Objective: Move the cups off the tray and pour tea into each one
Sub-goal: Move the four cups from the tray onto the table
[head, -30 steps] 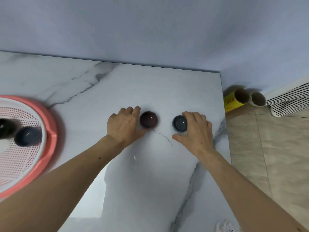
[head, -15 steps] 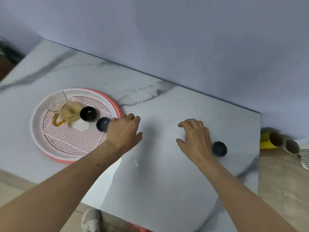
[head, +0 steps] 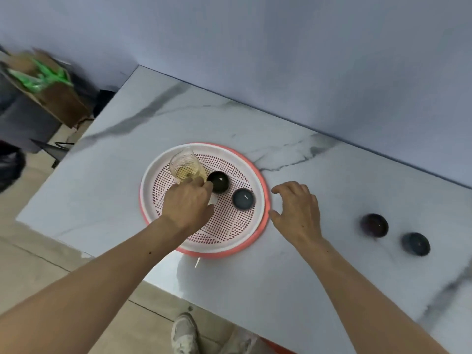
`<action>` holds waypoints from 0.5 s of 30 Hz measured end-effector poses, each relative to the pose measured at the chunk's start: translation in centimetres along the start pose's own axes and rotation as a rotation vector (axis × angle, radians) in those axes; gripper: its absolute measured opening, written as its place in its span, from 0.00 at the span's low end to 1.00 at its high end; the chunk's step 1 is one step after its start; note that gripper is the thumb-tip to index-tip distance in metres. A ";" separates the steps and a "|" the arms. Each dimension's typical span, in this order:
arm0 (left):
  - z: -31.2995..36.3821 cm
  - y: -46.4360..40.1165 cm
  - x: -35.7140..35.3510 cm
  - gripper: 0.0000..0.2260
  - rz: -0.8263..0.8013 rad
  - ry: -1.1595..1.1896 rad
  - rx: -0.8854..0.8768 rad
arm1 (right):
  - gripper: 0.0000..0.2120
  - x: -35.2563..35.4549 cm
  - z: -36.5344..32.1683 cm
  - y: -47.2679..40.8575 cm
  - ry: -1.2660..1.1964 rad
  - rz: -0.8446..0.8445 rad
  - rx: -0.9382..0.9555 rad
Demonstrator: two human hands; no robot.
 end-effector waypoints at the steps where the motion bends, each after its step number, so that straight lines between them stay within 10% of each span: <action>1: -1.0 0.0 -0.7 0.17 -0.012 0.002 0.014 | 0.20 -0.8 -1.0 -0.4 0.001 -0.006 0.011; 15: -1.7 -0.4 -7.4 0.25 0.073 0.180 0.213 | 0.33 -8.5 -3.4 -2.3 -0.030 -0.018 0.118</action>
Point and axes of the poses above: each hand's wrist, its own y-axis away from the middle knuckle, its own x-axis out of the back of the hand, z = x × y, the point moved 10 cm from there along -y, towards the middle knuckle, and after that the axes turned 10 degrees about z, right-handed, at the moved point
